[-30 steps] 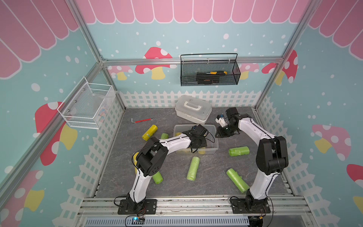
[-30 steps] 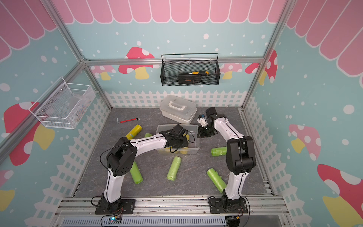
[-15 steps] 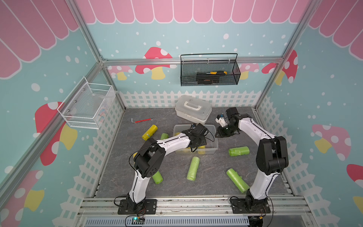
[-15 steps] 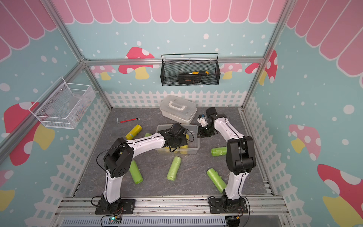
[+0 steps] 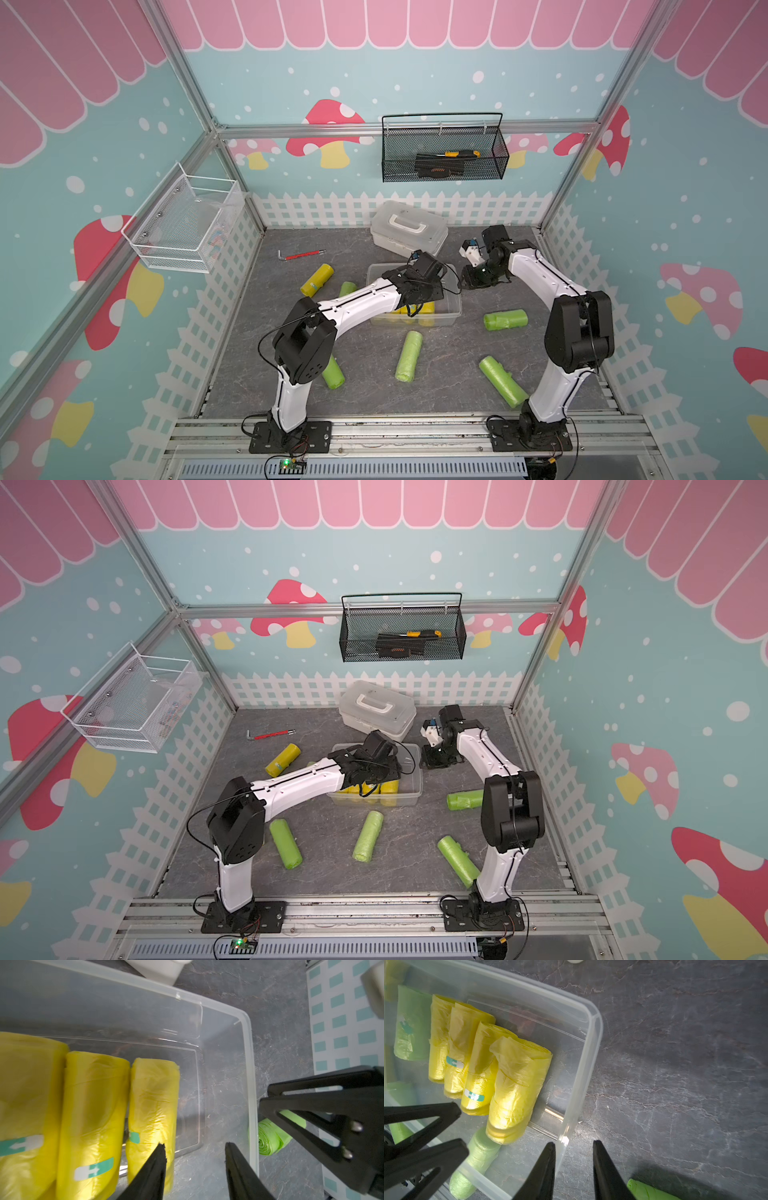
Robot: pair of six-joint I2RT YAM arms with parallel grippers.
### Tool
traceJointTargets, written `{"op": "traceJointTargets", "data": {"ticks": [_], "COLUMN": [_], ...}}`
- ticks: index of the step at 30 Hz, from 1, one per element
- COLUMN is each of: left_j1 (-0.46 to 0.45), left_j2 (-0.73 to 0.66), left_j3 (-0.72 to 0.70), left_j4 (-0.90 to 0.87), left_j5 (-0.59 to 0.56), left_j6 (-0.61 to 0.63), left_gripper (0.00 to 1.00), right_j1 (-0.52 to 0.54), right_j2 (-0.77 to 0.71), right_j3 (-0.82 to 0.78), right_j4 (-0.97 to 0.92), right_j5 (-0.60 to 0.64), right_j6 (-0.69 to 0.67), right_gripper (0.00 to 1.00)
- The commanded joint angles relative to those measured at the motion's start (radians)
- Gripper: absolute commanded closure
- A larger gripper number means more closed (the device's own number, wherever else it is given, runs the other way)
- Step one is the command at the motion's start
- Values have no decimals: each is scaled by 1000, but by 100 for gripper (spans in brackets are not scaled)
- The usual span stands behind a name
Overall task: Put the roll of trash bags into the storage box
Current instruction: Place the roll of trash bags in the storage box.
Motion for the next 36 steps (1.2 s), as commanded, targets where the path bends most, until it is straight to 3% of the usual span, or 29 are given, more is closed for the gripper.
{"op": "traceJointTargets", "data": {"ticks": [1, 10, 17, 22, 30, 36], "left_j1": [-8, 3, 27, 29, 45, 177], "left_j2": [59, 182, 114, 86, -57, -259], "left_j3": [28, 48, -48, -50, -108, -210], "left_j4": [52, 55, 54, 92, 187, 141], "left_j5": [92, 146, 64, 92, 105, 122], "left_j6": [13, -35, -33, 15, 67, 123], "left_gripper": [57, 58, 57, 52, 42, 39], "right_j1": [-27, -81, -86, -86, -86, -86], "right_j2": [-49, -102, -101, -103, -134, -165], "right_j3": [-21, -60, -69, -53, -5, 4], "right_j4": [-12, -2, -2, -2, -38, -57], "right_j5": [-7, -25, -18, -16, 5, -3], "right_j6": [2, 3, -1, 0, -15, -29], "right_gripper": [68, 68, 68, 68, 67, 65]}}
